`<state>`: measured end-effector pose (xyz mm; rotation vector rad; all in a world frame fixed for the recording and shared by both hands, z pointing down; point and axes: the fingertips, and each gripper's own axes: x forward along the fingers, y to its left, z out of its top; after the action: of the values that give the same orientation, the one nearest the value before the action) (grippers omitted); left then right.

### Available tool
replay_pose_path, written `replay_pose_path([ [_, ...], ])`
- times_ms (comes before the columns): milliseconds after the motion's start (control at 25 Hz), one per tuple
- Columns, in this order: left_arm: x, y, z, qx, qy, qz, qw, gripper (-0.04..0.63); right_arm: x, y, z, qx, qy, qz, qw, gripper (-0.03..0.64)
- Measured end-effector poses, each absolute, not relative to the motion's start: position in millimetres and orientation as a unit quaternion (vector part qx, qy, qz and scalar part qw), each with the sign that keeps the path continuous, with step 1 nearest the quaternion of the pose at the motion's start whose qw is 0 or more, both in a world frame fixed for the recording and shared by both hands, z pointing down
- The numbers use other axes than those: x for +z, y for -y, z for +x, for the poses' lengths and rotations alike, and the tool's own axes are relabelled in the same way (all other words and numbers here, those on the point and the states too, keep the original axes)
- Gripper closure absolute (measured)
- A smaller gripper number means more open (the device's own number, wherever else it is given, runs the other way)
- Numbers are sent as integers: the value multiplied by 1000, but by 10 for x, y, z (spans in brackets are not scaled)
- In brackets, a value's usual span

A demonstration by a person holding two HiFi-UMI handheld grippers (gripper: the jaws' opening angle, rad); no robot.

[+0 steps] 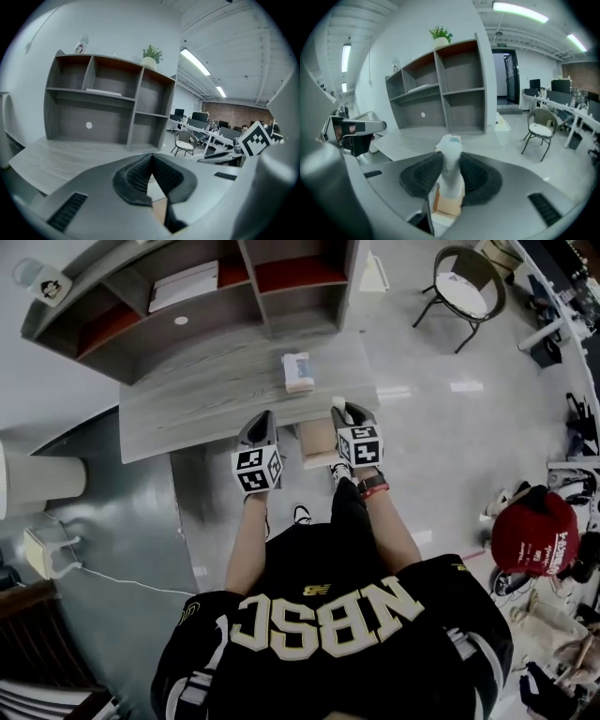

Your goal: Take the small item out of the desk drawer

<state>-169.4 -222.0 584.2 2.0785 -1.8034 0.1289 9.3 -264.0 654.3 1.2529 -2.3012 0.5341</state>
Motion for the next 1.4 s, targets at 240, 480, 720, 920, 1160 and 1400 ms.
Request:
replay_pose_path([
  [240,5481,2341,-1647,15,651,747,135,588,6147,2882,244,173,842,475,187,485],
  [480,5297,2466,-1638,16,663,740,113,588,5911,3007,331,156,847,484,155,495],
  [720,5123,2503,-1613,27,671,737,77,588,5677,3083,283,144,859,471,143,495],
  [920,4960,2541,-1651,31,676,734,64,588,5329,3149,213,111,867,470,119,495],
  [1160,4744,2594,-1702,17,681,729,69,588,4926,3226,149,89,874,472,79,495],
  [1400,4425,2669,-1805,10,694,718,46,588,4544,3283,104,56,877,474,57,494],
])
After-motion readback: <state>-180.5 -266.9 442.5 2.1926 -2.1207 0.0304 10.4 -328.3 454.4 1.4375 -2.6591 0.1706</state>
